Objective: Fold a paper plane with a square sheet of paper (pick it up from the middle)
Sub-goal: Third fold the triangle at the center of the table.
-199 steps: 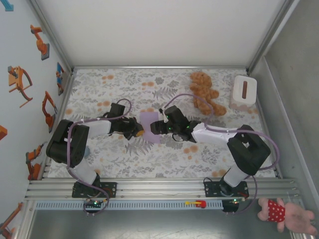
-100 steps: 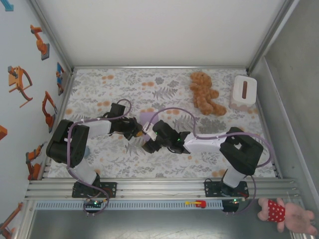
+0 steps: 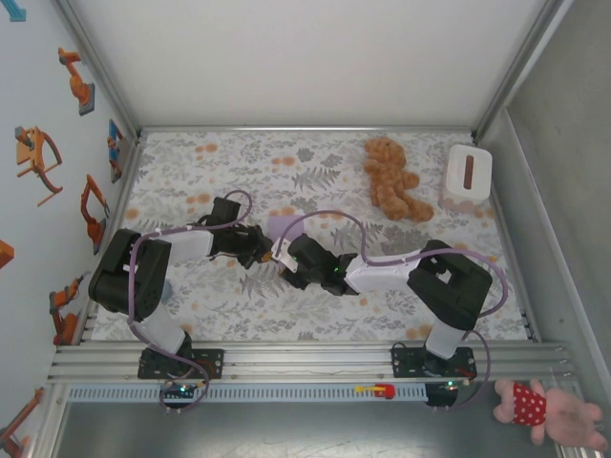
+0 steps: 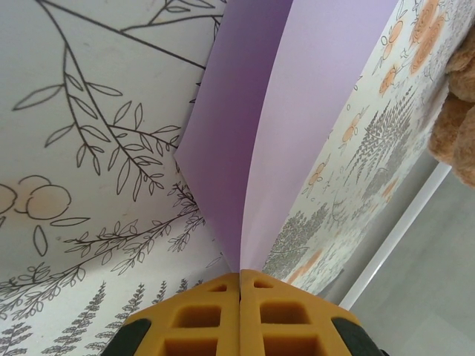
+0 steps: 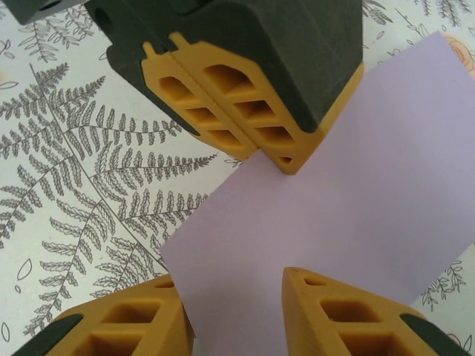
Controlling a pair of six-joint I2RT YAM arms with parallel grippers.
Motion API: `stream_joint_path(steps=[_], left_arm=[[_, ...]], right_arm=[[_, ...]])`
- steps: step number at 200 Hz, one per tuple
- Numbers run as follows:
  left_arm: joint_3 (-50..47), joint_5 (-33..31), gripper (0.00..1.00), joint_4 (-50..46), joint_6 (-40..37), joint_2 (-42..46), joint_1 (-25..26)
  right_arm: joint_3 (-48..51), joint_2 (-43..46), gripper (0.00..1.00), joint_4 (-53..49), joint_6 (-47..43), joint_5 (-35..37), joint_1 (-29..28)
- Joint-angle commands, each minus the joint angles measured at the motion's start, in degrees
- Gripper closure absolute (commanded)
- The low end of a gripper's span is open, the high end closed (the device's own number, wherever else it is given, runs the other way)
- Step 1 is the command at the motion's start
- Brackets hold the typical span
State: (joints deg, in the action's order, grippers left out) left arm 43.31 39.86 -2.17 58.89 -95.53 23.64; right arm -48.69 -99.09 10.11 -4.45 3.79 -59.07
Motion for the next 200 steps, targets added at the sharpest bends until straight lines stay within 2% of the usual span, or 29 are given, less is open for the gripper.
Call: stream_joint_path(steps=[1,39,79,110,141,173,200], left_arm=[[1.25,-0.17,0.96,-1.38,0.65,0.21,0.16],[1.14,-0.15,0.94,-1.59,0.55,0.86,0.18],[0.90,-0.63,0.87,-3.18,0.26,2.77,-0.10],[1.24,-3.58,0.72,-8.34,-3.05,6.24,-2.86],[1.78,-4.06,0.55,-7.58,-5.34,11.29,-4.49],[4.59,-3.59,0.54,-7.14,-6.68,9.84,-4.37],[8.46,-3.18,0.60,-6.94,-7.29,3.85,-2.70]], right_arm=[[0.52,2.18,0.66,1.99,-0.86,1.22,-0.08],[0.03,2.46,0.75,2.13,-0.79,-0.74,-0.07],[-1.41,0.83,1.00,-0.04,-0.22,-3.23,-0.08],[-1.17,1.26,1.00,-0.51,2.14,-5.57,0.42],[-1.73,1.05,1.00,-1.83,7.56,-8.63,1.68],[-0.09,1.31,1.00,0.81,14.06,-14.66,4.08],[1.82,1.49,1.00,4.53,18.58,-19.79,5.50]])
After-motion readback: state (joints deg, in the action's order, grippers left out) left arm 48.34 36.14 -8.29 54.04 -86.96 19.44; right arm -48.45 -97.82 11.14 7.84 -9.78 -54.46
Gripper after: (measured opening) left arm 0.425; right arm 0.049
